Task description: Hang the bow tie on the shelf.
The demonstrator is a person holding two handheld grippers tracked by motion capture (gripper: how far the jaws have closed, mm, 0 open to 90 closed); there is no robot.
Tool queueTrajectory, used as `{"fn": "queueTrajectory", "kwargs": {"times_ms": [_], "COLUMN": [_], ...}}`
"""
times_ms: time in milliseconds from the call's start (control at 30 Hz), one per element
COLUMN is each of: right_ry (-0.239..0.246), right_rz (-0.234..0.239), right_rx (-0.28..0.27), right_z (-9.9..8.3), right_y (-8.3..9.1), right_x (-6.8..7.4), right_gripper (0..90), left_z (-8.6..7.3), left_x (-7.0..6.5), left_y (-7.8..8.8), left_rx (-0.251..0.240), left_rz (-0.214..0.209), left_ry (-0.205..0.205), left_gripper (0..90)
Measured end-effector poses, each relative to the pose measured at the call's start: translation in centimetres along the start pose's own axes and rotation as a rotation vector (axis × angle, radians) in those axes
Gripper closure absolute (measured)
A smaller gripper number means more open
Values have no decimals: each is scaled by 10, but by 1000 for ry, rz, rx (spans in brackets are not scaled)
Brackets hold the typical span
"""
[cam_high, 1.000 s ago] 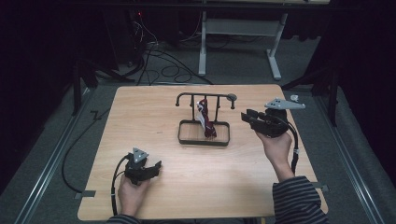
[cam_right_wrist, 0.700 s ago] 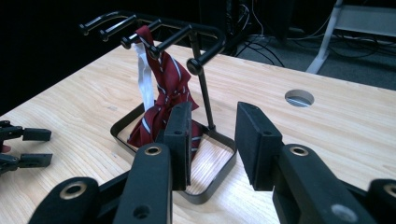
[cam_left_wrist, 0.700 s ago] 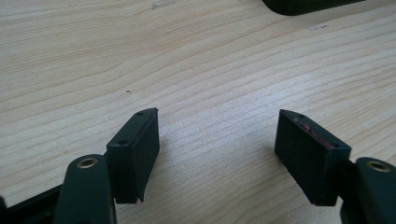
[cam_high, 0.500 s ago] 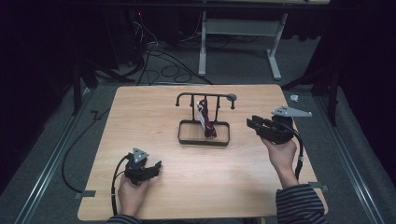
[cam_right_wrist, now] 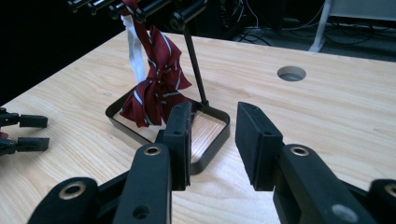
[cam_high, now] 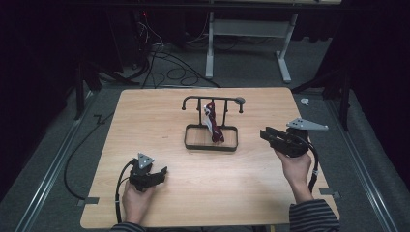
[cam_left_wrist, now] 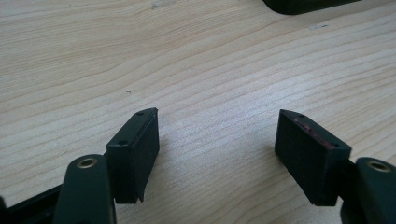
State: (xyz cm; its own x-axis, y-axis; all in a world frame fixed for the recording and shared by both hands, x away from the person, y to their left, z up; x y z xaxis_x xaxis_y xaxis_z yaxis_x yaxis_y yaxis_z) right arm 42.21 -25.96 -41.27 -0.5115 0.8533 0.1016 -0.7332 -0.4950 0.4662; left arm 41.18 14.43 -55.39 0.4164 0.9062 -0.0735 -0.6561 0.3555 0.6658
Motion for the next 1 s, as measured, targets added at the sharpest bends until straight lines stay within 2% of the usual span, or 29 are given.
{"fn": "queueTrajectory", "kwargs": {"times_ms": [1000], "right_ry": [-55], "right_rz": [2], "right_rx": [42], "right_z": [-45], "right_y": [-5], "right_x": [-1], "right_gripper": [679], "left_z": [0], "left_x": [0], "left_y": [0], "left_rx": [0], "left_rz": [1], "left_ry": [-1], "left_gripper": [312]}}
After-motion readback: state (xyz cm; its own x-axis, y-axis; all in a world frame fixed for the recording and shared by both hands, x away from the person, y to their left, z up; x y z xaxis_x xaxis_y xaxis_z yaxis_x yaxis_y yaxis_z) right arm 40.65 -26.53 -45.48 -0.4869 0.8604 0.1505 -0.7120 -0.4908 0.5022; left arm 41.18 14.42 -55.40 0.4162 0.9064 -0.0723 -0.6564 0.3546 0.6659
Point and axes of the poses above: each handheld gripper's, and its own axes: y roughly backward along the jaws, z roughly out of its top, x roughly to its left, the point moved 7 cm from there along -y, roughly forward along the jaws, and after that the axes turned 4 degrees about y, right-handed, at the moved point
